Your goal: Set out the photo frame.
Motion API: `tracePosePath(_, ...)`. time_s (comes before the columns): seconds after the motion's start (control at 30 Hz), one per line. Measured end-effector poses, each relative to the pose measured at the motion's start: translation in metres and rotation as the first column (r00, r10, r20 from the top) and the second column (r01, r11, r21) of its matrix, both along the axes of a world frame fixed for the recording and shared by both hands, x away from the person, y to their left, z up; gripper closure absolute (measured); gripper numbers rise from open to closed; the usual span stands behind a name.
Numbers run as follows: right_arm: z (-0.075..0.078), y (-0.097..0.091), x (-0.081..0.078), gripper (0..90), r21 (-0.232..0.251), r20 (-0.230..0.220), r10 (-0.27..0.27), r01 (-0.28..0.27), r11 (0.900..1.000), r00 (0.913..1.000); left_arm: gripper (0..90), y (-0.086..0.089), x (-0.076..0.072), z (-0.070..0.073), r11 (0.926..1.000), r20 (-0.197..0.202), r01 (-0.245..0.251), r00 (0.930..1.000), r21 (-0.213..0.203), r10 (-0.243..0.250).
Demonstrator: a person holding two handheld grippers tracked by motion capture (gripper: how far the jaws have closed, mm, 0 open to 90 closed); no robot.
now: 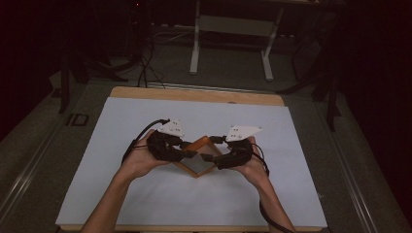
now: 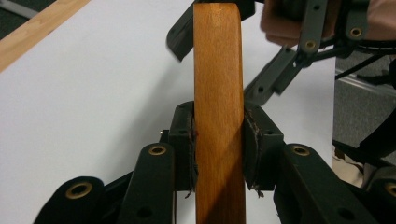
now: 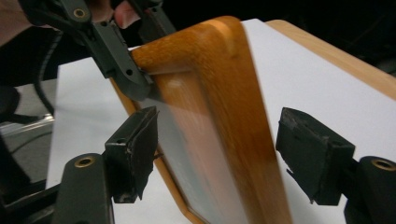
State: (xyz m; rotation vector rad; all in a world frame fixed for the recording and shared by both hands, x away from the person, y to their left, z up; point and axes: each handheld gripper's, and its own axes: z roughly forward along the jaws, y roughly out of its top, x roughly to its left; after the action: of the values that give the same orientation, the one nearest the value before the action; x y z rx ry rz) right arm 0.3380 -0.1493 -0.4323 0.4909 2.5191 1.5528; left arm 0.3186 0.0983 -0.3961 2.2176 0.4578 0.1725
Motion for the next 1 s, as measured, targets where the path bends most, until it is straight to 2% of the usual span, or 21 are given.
tracePosePath(0.03, -0.002, 0.002, 0.000, 30.7, 0.004, -0.009, 0.019, -0.019, 0.9998, 0.9998, 68.2, 0.000, 0.000, 0.000, 1.0000, -0.001, 0.001, 1.0000, -0.003, -0.001)
tracePosePath(0.1, -0.002, 0.003, -0.001, 32.4, 0.001, 0.002, 0.015, -0.015, 0.9999, 0.9999, 67.6, 0.002, 0.002, -0.001, 0.9999, -0.011, -0.007, 0.9999, -0.011, 0.007)
tracePosePath(0.13, -0.002, 0.002, -0.002, 35.4, 0.006, 0.005, 0.012, -0.012, 0.9999, 0.9999, 66.4, 0.005, 0.003, -0.001, 0.9996, -0.032, -0.016, 0.9994, -0.023, 0.015)
tracePosePath(0.23, -0.002, -0.006, -0.003, 49.6, 0.023, 0.002, 0.019, -0.019, 0.9996, 0.9998, 60.7, 0.008, 0.004, -0.003, 0.9986, -0.059, -0.027, 0.9980, -0.046, 0.024)
tracePosePath(0.3, -0.002, -0.009, -0.003, 54.4, 0.021, 0.001, 0.015, -0.015, 0.9997, 0.9999, 53.2, 0.010, 0.006, -0.006, 0.9975, -0.087, -0.040, 0.9956, -0.058, 0.035)
tracePosePath(0.37, -0.003, -0.012, -0.004, 55.8, 0.017, 0.002, 0.009, -0.009, 0.9998, 1.0000, 45.6, 0.013, 0.007, -0.009, 0.9956, -0.085, -0.064, 0.9947, -0.069, 0.058)
tracePosePath(0.43, -0.003, -0.015, -0.004, 61.2, 0.011, 0.010, 0.001, -0.001, 0.9999, 1.0000, 39.3, 0.015, 0.008, -0.011, 0.9939, -0.095, -0.075, 0.9932, -0.081, 0.068)
tracePosePath(0.47, -0.004, -0.017, -0.004, 64.5, 0.012, 0.011, -0.004, 0.003, 0.9999, 0.9999, 36.0, 0.021, 0.011, -0.015, 0.9883, -0.102, -0.100, 0.9909, -0.115, 0.088)
tracePosePath(0.5, -0.004, -0.018, -0.004, 65.7, 0.012, 0.013, -0.006, 0.005, 0.9999, 0.9999, 33.7, 0.024, 0.012, -0.017, 0.9847, -0.105, -0.117, 0.9890, -0.129, 0.104)
tracePosePath(0.53, -0.004, -0.018, -0.004, 65.7, 0.012, 0.013, -0.006, 0.005, 0.9999, 0.9999, 33.8, 0.024, 0.012, -0.017, 0.9847, -0.105, -0.117, 0.9890, -0.129, 0.104)
tracePosePath(0.63, -0.005, -0.022, -0.005, 66.9, 0.002, 0.021, -0.013, 0.013, 0.9999, 0.9997, 33.4, 0.033, 0.013, -0.023, 0.9721, -0.113, -0.141, 0.9862, -0.188, 0.121)
tracePosePath(0.73, -0.005, -0.023, -0.006, 67.7, -0.010, 0.027, -0.021, 0.022, 0.9997, 0.9994, 30.1, 0.038, 0.012, -0.031, 0.9615, -0.100, -0.165, 0.9842, -0.219, 0.147)
tracePosePath(0.77, -0.005, -0.023, -0.006, 67.7, -0.010, 0.027, -0.021, 0.022, 0.9997, 0.9994, 28.8, 0.038, 0.012, -0.031, 0.9615, -0.100, -0.165, 0.9842, -0.219, 0.147)
tracePosePath(0.87, -0.006, -0.026, -0.006, 67.8, -0.008, 0.026, -0.025, 0.025, 0.9996, 0.9994, 26.0, 0.039, 0.012, -0.045, 0.9449, -0.095, -0.209, 0.9769, -0.252, 0.191)
tracePosePath(1.0, -0.006, -0.027, -0.006, 67.8, -0.007, 0.027, -0.026, 0.026, 0.9996, 0.9993, 23.5, 0.033, 0.012, -0.055, 0.9426, -0.102, -0.224, 0.9736, -0.248, 0.204)
